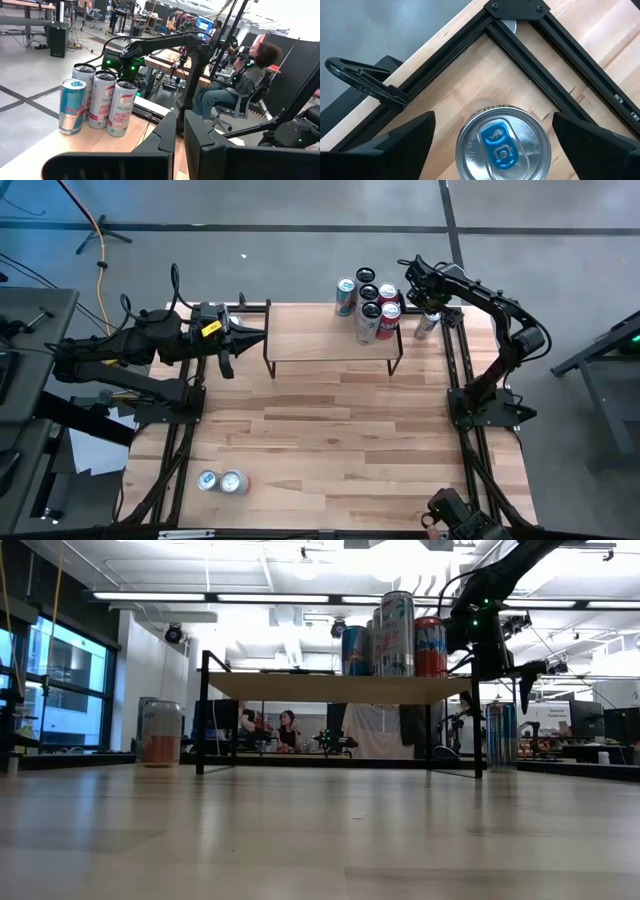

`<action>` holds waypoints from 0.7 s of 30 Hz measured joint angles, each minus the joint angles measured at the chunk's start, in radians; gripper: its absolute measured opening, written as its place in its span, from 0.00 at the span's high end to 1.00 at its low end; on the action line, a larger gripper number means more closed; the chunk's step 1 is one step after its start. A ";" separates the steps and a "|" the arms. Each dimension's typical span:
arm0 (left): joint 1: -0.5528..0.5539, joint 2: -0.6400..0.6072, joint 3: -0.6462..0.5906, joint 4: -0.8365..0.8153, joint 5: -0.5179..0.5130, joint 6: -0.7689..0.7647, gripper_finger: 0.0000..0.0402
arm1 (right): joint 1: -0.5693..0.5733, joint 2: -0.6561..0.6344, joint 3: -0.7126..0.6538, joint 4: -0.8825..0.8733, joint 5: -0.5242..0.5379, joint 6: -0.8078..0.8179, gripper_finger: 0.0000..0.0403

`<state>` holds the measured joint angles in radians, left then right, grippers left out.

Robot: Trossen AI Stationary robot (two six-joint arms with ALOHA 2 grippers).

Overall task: Place canned beverage on shelf
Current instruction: Put the top right blue soda can on the shelf aligned with the blue soda can

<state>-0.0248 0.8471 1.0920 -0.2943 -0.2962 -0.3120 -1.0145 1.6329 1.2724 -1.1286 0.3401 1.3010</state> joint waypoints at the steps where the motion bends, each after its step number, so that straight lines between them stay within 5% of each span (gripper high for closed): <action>1: 0.000 0.000 0.000 0.000 0.000 0.000 1.00 | 0.000 0.000 0.000 0.000 0.000 0.000 0.06; 16: 0.000 0.000 0.000 0.000 0.000 0.000 1.00 | 0.000 0.000 0.000 -0.020 -0.016 -0.001 0.42; 21: 0.000 0.000 0.000 0.000 -0.012 0.000 1.00 | 0.000 0.000 0.000 -0.025 -0.016 -0.024 0.44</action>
<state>-0.0250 0.8471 1.0924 -0.2943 -0.3085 -0.3118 -1.0145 1.6329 1.2724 -1.1536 0.3244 1.2766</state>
